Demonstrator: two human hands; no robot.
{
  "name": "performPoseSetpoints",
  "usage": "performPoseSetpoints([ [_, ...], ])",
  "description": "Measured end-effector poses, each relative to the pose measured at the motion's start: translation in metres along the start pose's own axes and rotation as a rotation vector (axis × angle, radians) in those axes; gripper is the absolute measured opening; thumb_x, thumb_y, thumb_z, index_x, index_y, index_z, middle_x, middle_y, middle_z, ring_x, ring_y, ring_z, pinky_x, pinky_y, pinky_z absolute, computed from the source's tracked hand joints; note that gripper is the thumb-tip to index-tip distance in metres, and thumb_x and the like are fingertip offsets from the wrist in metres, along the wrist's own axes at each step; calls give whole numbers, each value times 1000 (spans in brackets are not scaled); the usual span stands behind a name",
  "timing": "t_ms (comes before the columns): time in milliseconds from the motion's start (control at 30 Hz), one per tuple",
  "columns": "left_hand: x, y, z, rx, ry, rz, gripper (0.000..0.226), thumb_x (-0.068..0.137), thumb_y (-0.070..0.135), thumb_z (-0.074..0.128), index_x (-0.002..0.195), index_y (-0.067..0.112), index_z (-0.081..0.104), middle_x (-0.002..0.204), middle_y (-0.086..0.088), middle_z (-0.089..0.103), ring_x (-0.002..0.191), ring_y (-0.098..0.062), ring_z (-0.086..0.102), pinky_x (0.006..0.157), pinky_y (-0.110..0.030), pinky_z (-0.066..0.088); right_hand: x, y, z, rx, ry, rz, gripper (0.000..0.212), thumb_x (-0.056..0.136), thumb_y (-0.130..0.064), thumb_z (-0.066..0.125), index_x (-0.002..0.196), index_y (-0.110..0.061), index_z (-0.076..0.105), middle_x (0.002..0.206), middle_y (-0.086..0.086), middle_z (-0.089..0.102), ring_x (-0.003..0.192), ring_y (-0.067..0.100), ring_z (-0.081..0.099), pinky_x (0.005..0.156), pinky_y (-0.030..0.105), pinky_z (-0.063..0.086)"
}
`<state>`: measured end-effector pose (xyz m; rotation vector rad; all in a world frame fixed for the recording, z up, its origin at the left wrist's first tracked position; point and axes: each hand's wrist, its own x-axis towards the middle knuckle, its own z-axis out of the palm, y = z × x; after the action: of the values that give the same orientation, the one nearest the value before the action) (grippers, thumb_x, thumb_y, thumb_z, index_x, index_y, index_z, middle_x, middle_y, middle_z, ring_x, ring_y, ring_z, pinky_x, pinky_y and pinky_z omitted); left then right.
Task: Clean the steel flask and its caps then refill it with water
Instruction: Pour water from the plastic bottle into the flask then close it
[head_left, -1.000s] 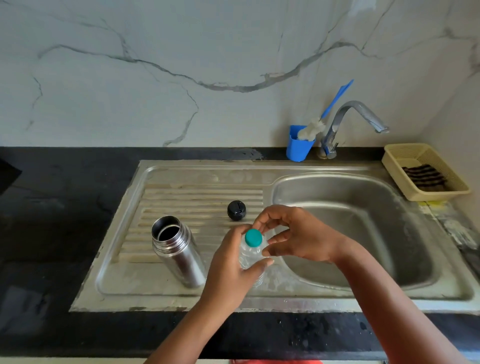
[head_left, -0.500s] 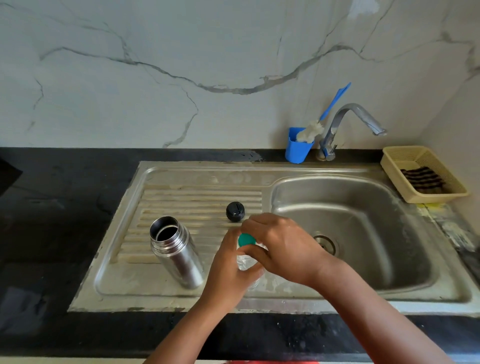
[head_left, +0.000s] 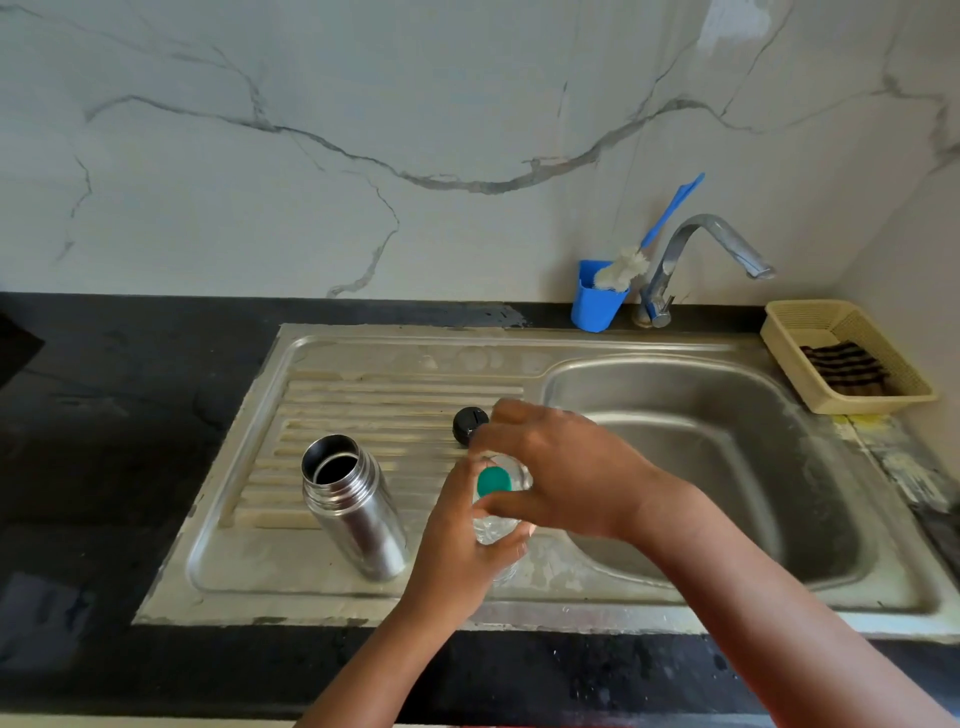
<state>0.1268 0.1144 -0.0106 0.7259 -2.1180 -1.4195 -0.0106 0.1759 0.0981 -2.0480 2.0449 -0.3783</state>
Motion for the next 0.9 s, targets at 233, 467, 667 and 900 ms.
performPoseSetpoints([
  [233,-1,-2,3,19,28,4,55,74,30,75,120,41,47,112,16,61,110,-7,59,89,-11,42,2,-3,-1,-94,-96,-148,38,88,-11,67,124,-23,63,110,-6,58,97,16,59,78,32,53],
  [467,-1,-4,3,14,51,10,56,75,37,75,124,33,49,112,15,62,109,-7,59,88,-10,40,2,11,-7,138,-6,-161,37,83,-3,73,116,-19,70,108,-6,62,93,10,61,78,21,51],
  [667,-11,-11,1,13,91,8,51,75,36,75,116,19,50,104,4,62,97,-19,62,86,-27,48,13,40,16,370,221,88,36,74,2,77,104,-17,71,94,-8,64,79,10,62,71,24,54],
  [900,-12,-11,-6,79,149,39,47,76,15,81,111,25,51,99,9,61,96,-14,61,83,-11,40,6,62,76,392,116,266,17,67,-3,81,74,-16,72,81,-9,59,66,8,62,65,18,51],
])
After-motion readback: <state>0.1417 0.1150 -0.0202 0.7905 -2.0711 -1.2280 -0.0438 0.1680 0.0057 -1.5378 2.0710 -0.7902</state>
